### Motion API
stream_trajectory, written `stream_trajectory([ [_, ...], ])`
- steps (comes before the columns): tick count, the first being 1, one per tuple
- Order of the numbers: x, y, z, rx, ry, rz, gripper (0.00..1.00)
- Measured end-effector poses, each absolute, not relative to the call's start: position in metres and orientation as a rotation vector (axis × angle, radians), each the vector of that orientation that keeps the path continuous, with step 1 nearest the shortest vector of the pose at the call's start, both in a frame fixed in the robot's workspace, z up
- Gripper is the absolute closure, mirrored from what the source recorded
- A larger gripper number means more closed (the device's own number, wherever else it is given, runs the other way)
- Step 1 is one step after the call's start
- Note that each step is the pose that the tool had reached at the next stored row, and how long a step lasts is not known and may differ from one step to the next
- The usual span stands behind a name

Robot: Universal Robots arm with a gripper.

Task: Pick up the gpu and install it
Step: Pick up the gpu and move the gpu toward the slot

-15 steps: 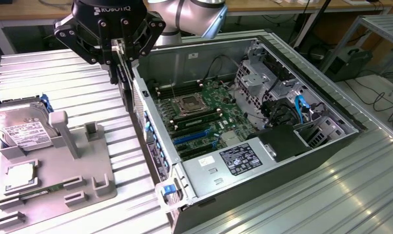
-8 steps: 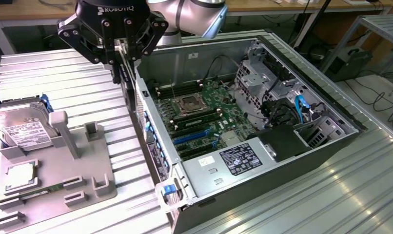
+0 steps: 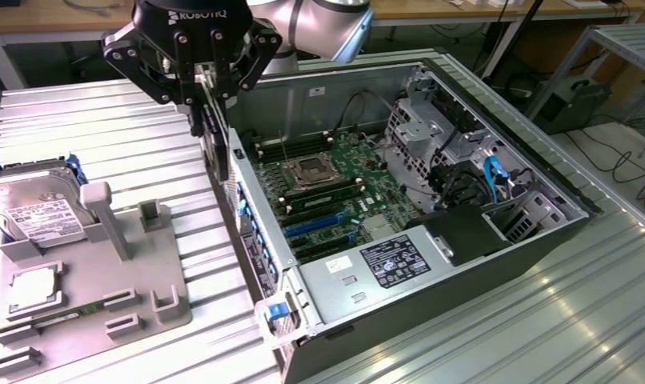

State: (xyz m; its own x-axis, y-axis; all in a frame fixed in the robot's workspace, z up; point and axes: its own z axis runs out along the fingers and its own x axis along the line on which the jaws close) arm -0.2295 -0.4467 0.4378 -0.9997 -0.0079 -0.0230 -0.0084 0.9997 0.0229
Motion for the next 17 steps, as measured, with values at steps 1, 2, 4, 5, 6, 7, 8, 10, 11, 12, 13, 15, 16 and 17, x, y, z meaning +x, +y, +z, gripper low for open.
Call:
stream_trajectory([
  [1, -0.229, -0.447, 0.438, -0.013, 3.119, 0.036, 0.73],
  [2, -0.228, -0.447, 0.438, -0.013, 3.119, 0.036, 0.73],
  [4, -0.227, -0.447, 0.438, -0.013, 3.119, 0.036, 0.73],
  [5, -0.227, -0.447, 0.438, -0.013, 3.118, 0.036, 0.73],
  [6, -0.227, -0.447, 0.438, -0.013, 3.118, 0.036, 0.73],
  [7, -0.227, -0.447, 0.438, -0.013, 3.118, 0.036, 0.73],
  [8, -0.226, -0.447, 0.438, -0.013, 3.118, 0.036, 0.73],
  [10, -0.224, -0.447, 0.437, -0.013, 3.119, 0.036, 0.73],
  [11, -0.223, -0.447, 0.437, -0.013, 3.119, 0.036, 0.73],
  [12, -0.223, -0.447, 0.437, -0.013, 3.118, 0.036, 0.73],
  [13, -0.222, -0.447, 0.437, -0.013, 3.118, 0.036, 0.73],
  [15, -0.220, -0.447, 0.437, -0.013, 3.118, 0.036, 0.73],
  [16, -0.220, -0.447, 0.437, -0.013, 3.119, 0.036, 0.73],
  [17, -0.219, -0.447, 0.437, -0.013, 3.119, 0.036, 0.73],
])
